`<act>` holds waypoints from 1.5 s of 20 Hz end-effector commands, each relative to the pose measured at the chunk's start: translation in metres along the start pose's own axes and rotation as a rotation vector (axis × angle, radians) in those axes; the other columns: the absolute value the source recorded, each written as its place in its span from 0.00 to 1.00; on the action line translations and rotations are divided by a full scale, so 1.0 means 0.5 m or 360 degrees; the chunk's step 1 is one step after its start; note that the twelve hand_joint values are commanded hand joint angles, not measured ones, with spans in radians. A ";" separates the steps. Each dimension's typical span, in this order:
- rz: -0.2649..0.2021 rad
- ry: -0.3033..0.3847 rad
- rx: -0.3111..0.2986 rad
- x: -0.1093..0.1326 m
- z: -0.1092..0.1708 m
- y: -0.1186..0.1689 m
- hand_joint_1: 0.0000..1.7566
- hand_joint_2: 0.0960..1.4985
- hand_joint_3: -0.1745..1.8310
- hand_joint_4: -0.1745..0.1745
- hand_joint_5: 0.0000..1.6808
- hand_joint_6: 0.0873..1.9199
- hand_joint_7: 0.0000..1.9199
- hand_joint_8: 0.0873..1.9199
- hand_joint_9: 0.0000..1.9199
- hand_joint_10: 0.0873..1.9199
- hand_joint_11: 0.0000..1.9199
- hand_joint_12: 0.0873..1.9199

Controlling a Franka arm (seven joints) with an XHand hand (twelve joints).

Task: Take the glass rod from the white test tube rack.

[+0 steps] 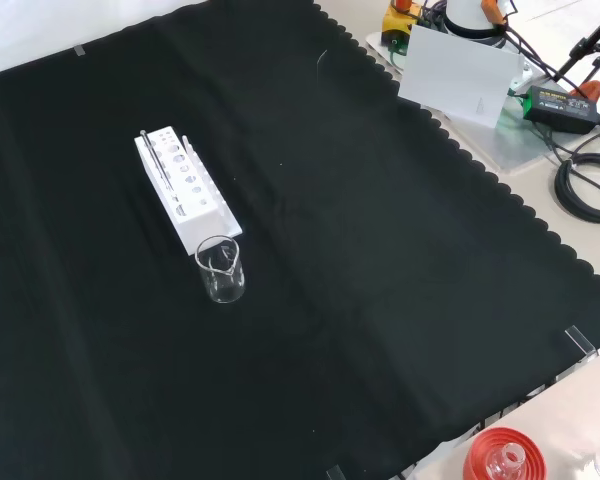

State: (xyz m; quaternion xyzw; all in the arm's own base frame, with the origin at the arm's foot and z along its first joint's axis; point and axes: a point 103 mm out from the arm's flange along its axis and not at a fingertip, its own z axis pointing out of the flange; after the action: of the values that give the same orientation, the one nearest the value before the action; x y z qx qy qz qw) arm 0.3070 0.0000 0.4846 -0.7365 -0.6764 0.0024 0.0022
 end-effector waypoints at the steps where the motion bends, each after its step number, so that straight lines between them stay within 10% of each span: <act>1: 0.0110 -0.0165 -0.0064 -0.015 -0.159 -0.100 0.28 0.76 0.03 0.25 0.07 0.04 0.14 0.01 0.19 0.00 0.24 0.00; 5: 0.0112 -0.0179 -0.0070 -0.019 -0.172 -0.112 0.19 0.78 0.04 0.30 0.00 0.00 0.01 0.00 0.02 0.00 0.07 0.00; 23: 0.0067 -0.0128 -0.0089 -0.040 -0.151 -0.128 0.18 0.79 0.04 0.28 0.00 0.00 0.00 0.00 0.05 0.00 0.08 0.00; 27: 0.0035 -0.0101 -0.0067 -0.037 -0.153 -0.127 0.20 0.77 0.07 0.25 0.01 0.00 0.02 0.00 0.01 0.28 0.01 0.50; 30: 0.0002 -0.0097 -0.0011 -0.031 -0.140 -0.101 0.22 0.76 0.07 0.22 0.03 0.00 0.00 0.16 0.00 0.42 0.00 0.66</act>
State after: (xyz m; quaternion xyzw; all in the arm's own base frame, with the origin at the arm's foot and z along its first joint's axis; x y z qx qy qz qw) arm 0.2427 -0.0145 0.5618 -0.7472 -0.6635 0.0110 -0.0371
